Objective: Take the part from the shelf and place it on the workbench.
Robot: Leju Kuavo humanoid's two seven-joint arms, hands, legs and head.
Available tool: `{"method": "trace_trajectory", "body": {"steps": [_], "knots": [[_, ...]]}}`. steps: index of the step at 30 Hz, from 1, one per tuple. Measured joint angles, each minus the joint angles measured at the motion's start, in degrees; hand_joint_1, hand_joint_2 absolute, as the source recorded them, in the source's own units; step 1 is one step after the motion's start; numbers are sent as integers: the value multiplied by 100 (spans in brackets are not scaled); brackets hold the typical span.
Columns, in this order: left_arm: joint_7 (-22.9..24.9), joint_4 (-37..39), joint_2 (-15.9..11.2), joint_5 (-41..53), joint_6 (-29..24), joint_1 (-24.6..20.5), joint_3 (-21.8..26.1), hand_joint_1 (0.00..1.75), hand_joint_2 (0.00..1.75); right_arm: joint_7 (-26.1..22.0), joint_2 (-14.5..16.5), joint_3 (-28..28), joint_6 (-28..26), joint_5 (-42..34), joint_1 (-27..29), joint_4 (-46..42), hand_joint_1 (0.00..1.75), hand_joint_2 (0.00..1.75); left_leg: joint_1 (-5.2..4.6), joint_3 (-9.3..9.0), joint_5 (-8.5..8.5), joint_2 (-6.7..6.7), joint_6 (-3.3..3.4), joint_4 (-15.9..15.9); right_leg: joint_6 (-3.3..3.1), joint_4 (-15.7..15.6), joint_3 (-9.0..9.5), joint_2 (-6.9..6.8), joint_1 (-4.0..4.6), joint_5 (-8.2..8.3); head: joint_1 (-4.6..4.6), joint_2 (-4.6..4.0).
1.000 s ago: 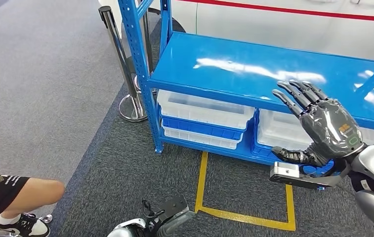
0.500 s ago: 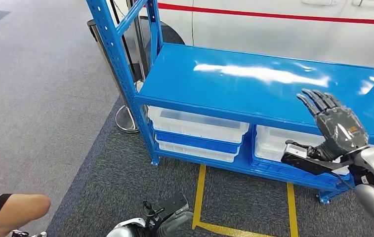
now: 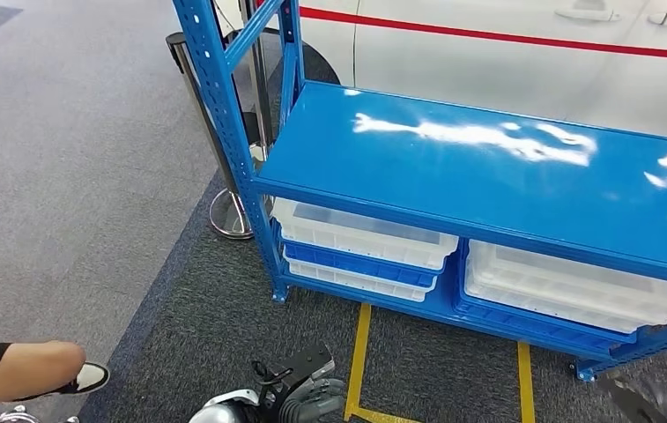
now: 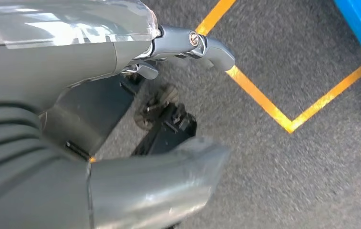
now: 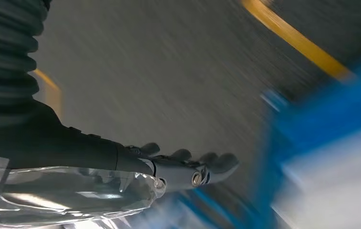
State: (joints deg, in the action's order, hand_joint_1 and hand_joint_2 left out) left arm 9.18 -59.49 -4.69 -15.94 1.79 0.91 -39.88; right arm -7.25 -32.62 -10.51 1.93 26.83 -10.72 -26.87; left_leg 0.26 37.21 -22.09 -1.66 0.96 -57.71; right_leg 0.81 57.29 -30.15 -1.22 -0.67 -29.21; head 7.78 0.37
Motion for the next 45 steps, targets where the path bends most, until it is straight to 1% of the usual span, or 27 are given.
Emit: {"method": "trace_trajectory", "body": {"steps": [2,4,5,8,11,14,16,18,19,21,23,24,25,26,27,29,30,31,32,34,36,38,40,42,43,44,45], "knots": [[61,2,40,99,45,-32,15,0,0,640,223,376,372,-374,441,548,0,0,-6,-8,-15,-7,7,-3,7,-2,19,-9,-2,-13,-2,0],[26,5,57,226,82,-64,14,0,0,1159,481,741,615,-847,837,939,0,0,-19,-11,-26,-6,5,-1,9,0,28,0,-4,-17,-2,0],[-20,3,59,242,85,-59,14,0,0,1236,616,948,645,-1137,994,1078,0,0,-28,-15,-33,8,3,1,9,1,28,21,-5,-17,-1,0],[-158,-72,26,211,19,51,15,0,0,1140,913,1601,665,-1844,1222,1318,0,0,-43,-53,-60,89,-3,4,7,4,27,109,-9,-18,2,0],[-201,-202,-34,187,-38,156,12,0,0,1135,1076,2081,681,-1985,1275,1466,0,0,-39,-80,-70,122,0,4,3,4,34,129,-13,-23,2,0],[-213,-284,-80,132,-68,203,9,0,0,1077,1170,2315,731,-2038,1289,1553,0,0,-34,-83,-69,122,0,4,4,4,39,128,-15,-24,1,0],[-271,-354,-120,-11,-128,265,1,0,0,830,1214,2460,871,-2171,1291,1579,0,0,-34,-87,-69,122,0,5,3,6,44,130,-14,-24,2,0],[-385,-477,-160,-432,-349,397,9,0,0,391,1273,2652,1145,-2318,1277,1584,0,0,-35,-89,-70,123,-1,6,3,7,49,135,-12,-23,2,0],[-469,-545,-144,-773,-601,491,50,0,0,118,1321,2738,1305,-2318,1251,1575,0,0,-35,-90,-70,125,-1,6,3,8,51,138,-12,-23,2,0],[-774,-622,33,-1601,-1394,704,285,0,0,-480,1468,2817,1557,-2122,1148,1510,0,0,-35,-90,-70,130,-1,6,3,8,52,146,-10,-23,3,0],[-1323,-571,252,-2298,-2176,975,745,0,0,-1027,1660,2776,1681,-1867,1065,1375,0,0,-30,-103,-81,137,-6,6,-4,7,53,154,-9,-32,3,0],[-1693,-436,288,-2485,-2301,1120,1094,0,44,-1312,1764,2739,1781,-1762,1078,1296,0,0,-26,-118,-90,141,-10,7,-10,6,58,155,-11,-44,3,0],[-2082,-158,252,-2483,-2144,1218,1505,0,87,-1583,1863,2697,1908,-1661,1129,1236,0,0,-22,-136,-98,142,-15,7,-17,5,70,151,-13,-58,2,0],[-2448,294,177,-2298,-1725,1233,1960,0,131,-1810,1974,2639,2026,-1516,1192,1206,0,0,-16,-152,-104,140,-19,7,-25,4,84,142,-13,-71,2,0],[-2783,916,61,-1975,-1084,1176,2463,0,175,-1999,2123,2543,2123,-1297,1241,1211,0,0,-10,-162,-110,134,-25,6,-32,3,95,133,-7,-79,1,0],[-3109,2133,-173,-1284,166,960,3214,0,175,-2108,2424,2264,2126,-842,1300,1323,0,0,5,-168,-114,123,-38,6,-49,5,106,117,5,-86,2,0],[-3153,2597,-258,-1053,582,859,3432,0,175,-2100,2559,2107,2090,-672,1323,1392,0,0,10,-169,-114,118,-44,9,-55,7,106,111,10,-89,4,0],[-3160,2940,-306,-932,775,761,3547,0,175,-2090,2678,1970,2054,-581,1344,1447,0,0,7,-170,-115,113,-50,14,-62,9,106,109,9,-93,4,0],[-3163,3226,-323,-881,832,672,3610,0,175,-2078,2781,1865,2033,-538,1356,1486,0,0,4,-173,-119,113,-59,19,-68,12,106,112,12,-96,5,0],[-3163,3681,-328,-845,774,537,3694,0,175,-2060,2949,1724,2019,-518,1343,1543,0,0,0,-181,-130,127,-76,21,-74,14,107,138,23,-99,4,0],[-3163,4018,-328,-811,724,420,3780,0,175,-2046,3018,1635,2025,-510,1323,1595,0,0,0,-184,-135,137,-82,20,-76,14,107,151,28,-101,5,0],[-3148,4260,-341,-708,714,339,3842,0,87,-1994,3047,1563,2043,-468,1307,1641,0,0,0,-183,-136,136,-81,18,-77,14,108,147,24,-104,5,0],[-3049,4434,-346,-409,723,294,3824,0,0,-1778,3098,1473,2055,-353,1288,1686,0,0,-1,-182,-137,135,-80,17,-75,13,108,145,17,-106,5,0],[-2748,4587,-273,200,581,228,3617,0,0,-1215,3217,1359,1792,-179,1259,1724,0,0,-8,-181,-138,134,-79,17,-73,13,109,144,6,-107,5,0],[-2511,4664,-172,553,395,187,3434,0,0,-842,3307,1302,1506,-109,1239,1734,0,0,-12,-181,-138,133,-79,16,-73,12,110,143,0,-107,5,0],[-2218,4737,-13,859,100,147,3230,0,0,-456,3411,1253,1141,-72,1220,1739,0,0,-17,-181,-138,132,-78,16,-73,12,110,143,-5,-107,5,0],[-1922,4795,202,1064,-261,117,3042,0,44,-150,3516,1219,783,-86,1206,1740,0,0,-20,-182,-138,132,-78,16,-72,12,110,142,-9,-107,5,0]]}}
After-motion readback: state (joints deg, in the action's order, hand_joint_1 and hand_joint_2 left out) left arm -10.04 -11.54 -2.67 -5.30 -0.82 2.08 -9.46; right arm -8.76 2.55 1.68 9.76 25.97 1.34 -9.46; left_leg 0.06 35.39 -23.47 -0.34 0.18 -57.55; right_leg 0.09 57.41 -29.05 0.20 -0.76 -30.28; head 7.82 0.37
